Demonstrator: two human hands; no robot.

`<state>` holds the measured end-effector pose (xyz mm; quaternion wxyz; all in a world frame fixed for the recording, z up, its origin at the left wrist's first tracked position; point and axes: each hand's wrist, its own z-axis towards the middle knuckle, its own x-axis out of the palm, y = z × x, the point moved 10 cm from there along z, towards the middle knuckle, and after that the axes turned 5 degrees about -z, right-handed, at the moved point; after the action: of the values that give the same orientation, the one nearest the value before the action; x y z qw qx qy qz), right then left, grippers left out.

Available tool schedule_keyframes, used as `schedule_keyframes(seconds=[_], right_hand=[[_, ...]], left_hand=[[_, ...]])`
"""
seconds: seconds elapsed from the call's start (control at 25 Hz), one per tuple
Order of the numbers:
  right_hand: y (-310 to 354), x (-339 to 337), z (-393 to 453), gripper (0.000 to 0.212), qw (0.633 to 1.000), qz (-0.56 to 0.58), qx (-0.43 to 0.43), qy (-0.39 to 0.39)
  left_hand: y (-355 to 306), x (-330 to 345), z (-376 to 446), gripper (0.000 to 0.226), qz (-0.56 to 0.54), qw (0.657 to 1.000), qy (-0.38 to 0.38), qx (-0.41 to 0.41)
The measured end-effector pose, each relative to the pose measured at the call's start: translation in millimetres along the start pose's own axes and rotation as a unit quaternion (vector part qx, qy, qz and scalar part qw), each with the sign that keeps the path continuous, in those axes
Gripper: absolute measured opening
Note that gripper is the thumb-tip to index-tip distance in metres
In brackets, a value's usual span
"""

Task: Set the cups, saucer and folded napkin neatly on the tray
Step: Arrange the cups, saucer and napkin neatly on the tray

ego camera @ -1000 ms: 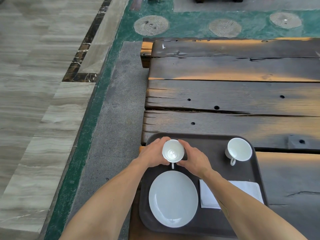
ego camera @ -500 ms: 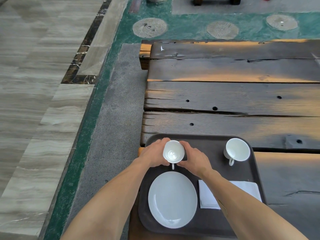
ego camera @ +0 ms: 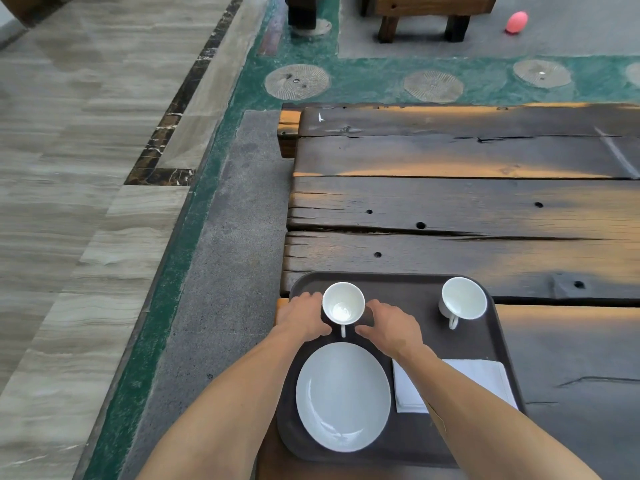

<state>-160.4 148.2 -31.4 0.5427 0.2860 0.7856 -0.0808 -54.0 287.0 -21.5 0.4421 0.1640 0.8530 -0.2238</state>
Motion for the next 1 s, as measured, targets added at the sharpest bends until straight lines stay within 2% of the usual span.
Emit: schedule_keyframes(seconds=[0.32,0.52,1.0], right_hand=[[-4.8,3.8,-39.8,0.038,0.997,-0.068,-0.031,0.016],[-19.4,6.6,-62.4,0.038,0.994,-0.095,-0.049,0.024],[-151.8,-13.9,-88.4,0.036,0.999,-0.018,-0.016,0.043]], left_hand=[[-2.8,27.2,-36.0,0.041,0.005,0.997,0.072,0.013],[-23.1,50.1,-52.8,0.046,-0.007,0.989,0.139,0.049],[-136.1,61.1,-51.4,0.041,-0.018,0.99,0.103,0.098]])
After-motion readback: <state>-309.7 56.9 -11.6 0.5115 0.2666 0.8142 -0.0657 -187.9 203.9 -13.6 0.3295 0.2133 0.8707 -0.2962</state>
